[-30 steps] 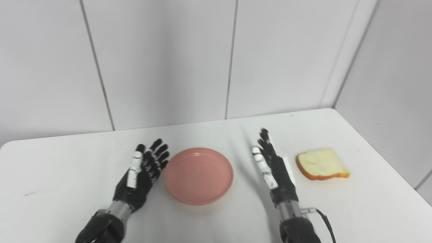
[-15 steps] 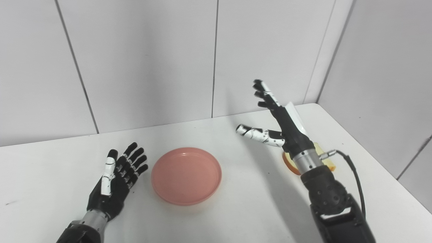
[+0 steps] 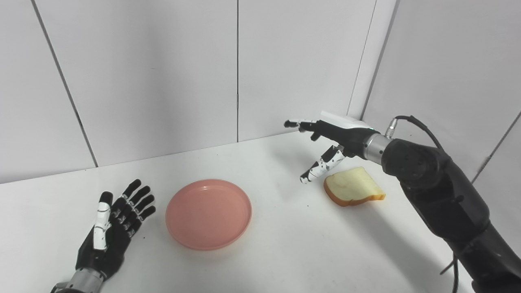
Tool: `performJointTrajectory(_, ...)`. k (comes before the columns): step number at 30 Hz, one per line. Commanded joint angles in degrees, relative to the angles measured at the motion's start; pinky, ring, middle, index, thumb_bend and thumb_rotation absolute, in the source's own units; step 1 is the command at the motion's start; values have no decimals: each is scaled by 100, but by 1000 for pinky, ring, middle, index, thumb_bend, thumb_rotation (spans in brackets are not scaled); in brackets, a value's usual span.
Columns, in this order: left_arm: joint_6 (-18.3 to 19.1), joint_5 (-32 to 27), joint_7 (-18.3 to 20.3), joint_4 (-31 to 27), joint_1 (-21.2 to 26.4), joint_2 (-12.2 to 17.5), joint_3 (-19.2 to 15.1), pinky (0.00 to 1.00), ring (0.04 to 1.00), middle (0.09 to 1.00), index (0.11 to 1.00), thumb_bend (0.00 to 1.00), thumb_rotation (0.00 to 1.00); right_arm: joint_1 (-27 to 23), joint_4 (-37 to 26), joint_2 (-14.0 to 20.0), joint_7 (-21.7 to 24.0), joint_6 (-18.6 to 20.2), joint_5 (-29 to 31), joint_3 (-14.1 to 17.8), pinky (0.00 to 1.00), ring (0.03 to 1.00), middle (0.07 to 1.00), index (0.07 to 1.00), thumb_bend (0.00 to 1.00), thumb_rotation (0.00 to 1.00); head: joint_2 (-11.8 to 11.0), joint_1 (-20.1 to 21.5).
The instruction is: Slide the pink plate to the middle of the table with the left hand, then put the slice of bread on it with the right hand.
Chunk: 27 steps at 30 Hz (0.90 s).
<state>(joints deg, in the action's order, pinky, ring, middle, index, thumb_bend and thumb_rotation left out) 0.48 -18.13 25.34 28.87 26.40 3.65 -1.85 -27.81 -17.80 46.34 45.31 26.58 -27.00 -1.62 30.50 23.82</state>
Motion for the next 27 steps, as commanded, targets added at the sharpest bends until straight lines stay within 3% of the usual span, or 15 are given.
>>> performJointTrajectory(1,204,15,-44,236,-230,113,-45,896,895,898,885,776,997,-216,14,357,70,10,-206,-48,841,919,946,950,1000,258,18,-7)
performJointTrajectory(6,197,2,-32,323,-212,151,-48,867,894,904,890,776,992,-163,146,668,-32,-291,-302,-281,863,915,929,956,1000,306,53,59)
performJointTrajectory(11,107,-23,44,454,-190,185,-52,863,885,893,883,773,988,-133,263,880,42,-483,-502,-554,913,955,984,971,1000,351,58,102)
performJointTrajectory(17,-1,-47,198,669,-140,253,-54,883,899,909,895,778,982,-109,476,976,12,-605,-730,-820,955,1000,1000,1000,1000,321,73,122)
performJointTrajectory(21,-135,-15,255,873,-92,279,-52,876,890,901,889,782,979,-54,526,909,119,-255,-891,-899,946,1000,1000,1000,1000,278,77,154)
performJointTrajectory(27,-207,53,235,964,-67,307,-11,863,875,884,876,787,978,176,692,840,-116,-287,-1123,-880,940,1000,1000,1000,1000,277,83,203)
